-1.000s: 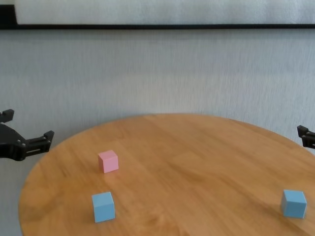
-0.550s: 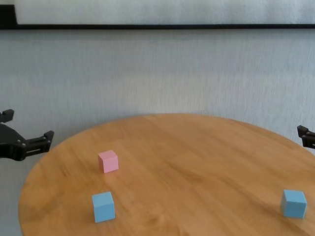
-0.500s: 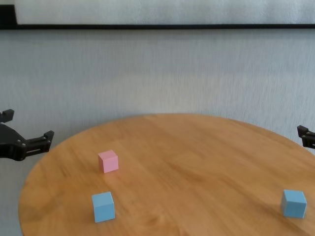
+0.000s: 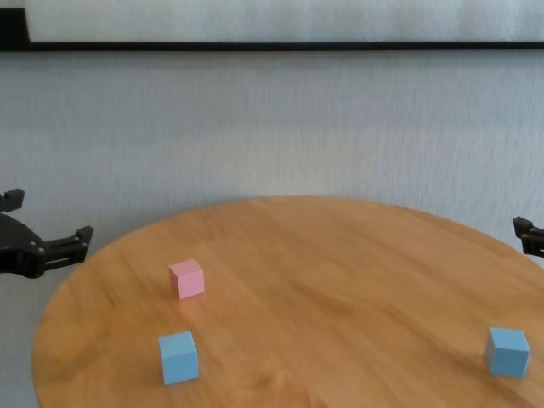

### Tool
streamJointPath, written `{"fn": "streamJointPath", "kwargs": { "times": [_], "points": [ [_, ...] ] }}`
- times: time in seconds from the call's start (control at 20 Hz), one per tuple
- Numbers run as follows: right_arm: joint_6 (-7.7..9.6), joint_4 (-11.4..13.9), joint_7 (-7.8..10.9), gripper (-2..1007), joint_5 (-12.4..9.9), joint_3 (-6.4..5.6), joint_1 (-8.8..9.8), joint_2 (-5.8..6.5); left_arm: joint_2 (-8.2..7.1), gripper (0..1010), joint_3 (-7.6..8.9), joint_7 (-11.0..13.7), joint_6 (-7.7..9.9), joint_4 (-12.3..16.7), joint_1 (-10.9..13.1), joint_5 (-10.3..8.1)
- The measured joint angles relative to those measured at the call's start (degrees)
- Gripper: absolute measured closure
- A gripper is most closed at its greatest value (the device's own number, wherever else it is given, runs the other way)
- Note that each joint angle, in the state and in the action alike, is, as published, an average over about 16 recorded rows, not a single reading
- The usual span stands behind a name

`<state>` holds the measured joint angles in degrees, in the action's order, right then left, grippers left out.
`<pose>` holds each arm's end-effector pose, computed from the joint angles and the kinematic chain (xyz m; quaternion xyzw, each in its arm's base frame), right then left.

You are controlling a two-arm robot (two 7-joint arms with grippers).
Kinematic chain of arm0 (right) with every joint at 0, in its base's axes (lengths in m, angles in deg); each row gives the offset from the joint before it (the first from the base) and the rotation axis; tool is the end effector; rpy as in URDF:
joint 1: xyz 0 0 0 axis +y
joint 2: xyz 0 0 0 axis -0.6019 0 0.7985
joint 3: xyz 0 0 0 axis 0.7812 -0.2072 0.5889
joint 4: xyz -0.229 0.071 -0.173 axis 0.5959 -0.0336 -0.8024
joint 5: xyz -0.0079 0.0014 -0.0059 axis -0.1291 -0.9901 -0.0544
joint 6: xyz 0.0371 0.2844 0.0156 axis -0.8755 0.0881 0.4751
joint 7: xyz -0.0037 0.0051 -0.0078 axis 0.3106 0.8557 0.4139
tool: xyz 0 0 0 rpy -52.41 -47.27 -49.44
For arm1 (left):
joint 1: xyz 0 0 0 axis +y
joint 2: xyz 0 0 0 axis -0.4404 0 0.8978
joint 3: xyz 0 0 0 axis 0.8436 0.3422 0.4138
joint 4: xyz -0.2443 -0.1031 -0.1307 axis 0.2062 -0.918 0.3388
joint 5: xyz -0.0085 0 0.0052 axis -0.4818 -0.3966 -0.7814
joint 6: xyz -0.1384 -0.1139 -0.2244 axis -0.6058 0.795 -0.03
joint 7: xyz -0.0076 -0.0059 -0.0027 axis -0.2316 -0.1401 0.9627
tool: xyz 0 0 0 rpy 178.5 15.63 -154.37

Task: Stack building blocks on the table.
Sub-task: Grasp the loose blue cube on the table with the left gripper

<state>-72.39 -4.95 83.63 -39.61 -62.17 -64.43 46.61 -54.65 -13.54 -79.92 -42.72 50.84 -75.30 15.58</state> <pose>0.3387 -0.0915 -0.3025 -0.1415 -0.1325 -0.5800 0.7912 0.3386 0.0915 -0.3025 0.1414 -0.1324 0.5800 0.7913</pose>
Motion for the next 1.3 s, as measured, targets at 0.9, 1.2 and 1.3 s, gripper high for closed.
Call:
{"fn": "streamJointPath", "kwargs": {
  "times": [0.9,1.2,1.3],
  "points": [
    [0.00,0.00,0.00,0,0.00,0.00,0.00,0.00,0.00,7,0.00,0.00,0.00,0.00,0.00,0.00],
    [0.00,0.00,0.00,0,0.00,0.00,0.00,0.00,0.00,7,0.00,0.00,0.00,0.00,0.00,0.00],
    [0.00,0.00,0.00,0,0.00,0.00,0.00,0.00,0.00,7,0.00,0.00,0.00,0.00,0.00,0.00]
  ]
}}
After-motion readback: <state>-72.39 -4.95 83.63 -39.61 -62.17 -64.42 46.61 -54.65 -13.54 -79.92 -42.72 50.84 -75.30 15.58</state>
